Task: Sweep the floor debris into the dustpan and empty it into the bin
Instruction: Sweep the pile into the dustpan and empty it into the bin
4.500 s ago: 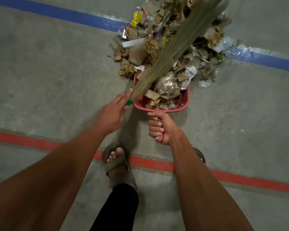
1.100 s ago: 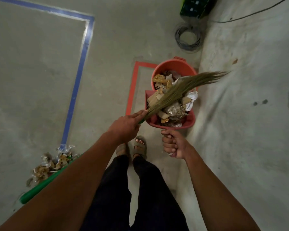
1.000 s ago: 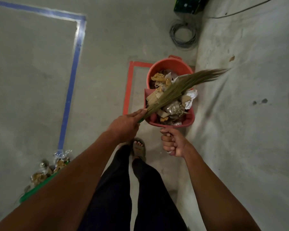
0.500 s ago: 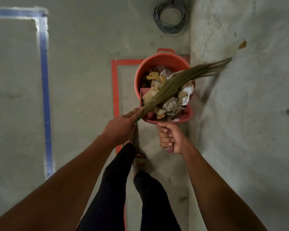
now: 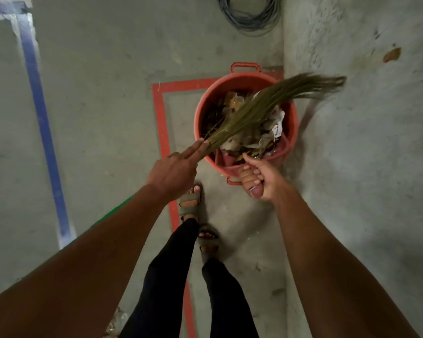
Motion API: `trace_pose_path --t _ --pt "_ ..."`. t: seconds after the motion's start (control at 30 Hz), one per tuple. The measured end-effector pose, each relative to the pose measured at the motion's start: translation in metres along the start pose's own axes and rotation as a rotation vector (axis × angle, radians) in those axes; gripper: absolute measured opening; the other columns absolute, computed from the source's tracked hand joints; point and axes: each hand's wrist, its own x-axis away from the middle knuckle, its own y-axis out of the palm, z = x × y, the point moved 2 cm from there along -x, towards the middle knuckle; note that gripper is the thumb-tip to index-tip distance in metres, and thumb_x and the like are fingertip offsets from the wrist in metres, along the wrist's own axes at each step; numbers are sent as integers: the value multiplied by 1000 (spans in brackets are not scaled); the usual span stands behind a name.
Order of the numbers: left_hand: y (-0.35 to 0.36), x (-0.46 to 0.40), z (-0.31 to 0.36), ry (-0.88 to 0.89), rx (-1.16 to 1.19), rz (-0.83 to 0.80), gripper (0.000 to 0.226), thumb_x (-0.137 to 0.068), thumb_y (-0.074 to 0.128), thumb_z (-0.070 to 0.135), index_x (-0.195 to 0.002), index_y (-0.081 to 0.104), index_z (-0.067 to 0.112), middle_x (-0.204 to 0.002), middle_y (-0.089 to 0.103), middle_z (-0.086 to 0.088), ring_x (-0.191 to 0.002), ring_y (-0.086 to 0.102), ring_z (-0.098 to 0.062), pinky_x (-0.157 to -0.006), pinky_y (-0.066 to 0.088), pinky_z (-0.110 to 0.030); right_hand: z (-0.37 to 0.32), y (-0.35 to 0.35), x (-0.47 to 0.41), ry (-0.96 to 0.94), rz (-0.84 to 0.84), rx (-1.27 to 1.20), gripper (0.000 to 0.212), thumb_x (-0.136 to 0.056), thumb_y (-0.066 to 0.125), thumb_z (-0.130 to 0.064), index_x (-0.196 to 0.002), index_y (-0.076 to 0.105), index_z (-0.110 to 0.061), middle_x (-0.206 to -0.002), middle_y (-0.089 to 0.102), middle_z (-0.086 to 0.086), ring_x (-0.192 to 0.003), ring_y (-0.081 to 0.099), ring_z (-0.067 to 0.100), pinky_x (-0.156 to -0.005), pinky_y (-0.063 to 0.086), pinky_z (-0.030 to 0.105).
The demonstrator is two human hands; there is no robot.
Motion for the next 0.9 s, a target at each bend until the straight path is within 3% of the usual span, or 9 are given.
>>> trace_pose_path --t 0.17,0.33,0.53,0.7,0.8,0.9 --pt "-4 7 -2 -9 21 32 72 -105 40 24 -162 1 43 -169 10 22 -103 66 -30 -63 59 -42 -8 2 14 22 176 -16 44 -104 54 -40 -68 41 -18 -44 32 -10 -29 30 3 -29 30 19" --pt "-1 13 7 -41 46 50 69 -107 41 28 -163 3 40 -169 11 21 -97 67 -26 -56 43 -30 -4 1 28 -10 372 167 46 -106 53 -36 -65 40 -20 -44 30 -11 -30 28 2 -31 26 17" --pt "16 14 19 -109 82 92 68 -108 41 29 -163 3 42 -169 15 19 -103 67 -26 -58 46 -30 -8 -3 19 -112 512 413 41 -107 53 -30 -69 40 -21 -47 33 -10 -32 28 3 -33 26 18" --pt "27 27 42 -180 135 155 68 -108 42 29 -164 5 39 -169 20 14 -110 67 -28 -68 57 -36 -15 -12 33 -187 627 666 40 -108 50 -28 -71 40 -18 -45 33 -4 -31 29 8 -33 27 18" --pt "30 36 54 -240 185 187 69 -106 44 29 -163 8 40 -167 27 13 -111 67 -30 -73 60 -41 -20 -25 53 -224 683 809 37 -106 54 -31 -73 45 -15 -54 37 0 -38 34 11 -35 31 22" --pt "32 45 64 -264 295 187 67 -104 47 31 -162 14 41 -163 39 8 -116 65 -32 -85 61 -47 -25 -32 74 -286 680 781 33 -104 56 -32 -77 48 -16 -55 36 -1 -37 33 10 -36 30 22"
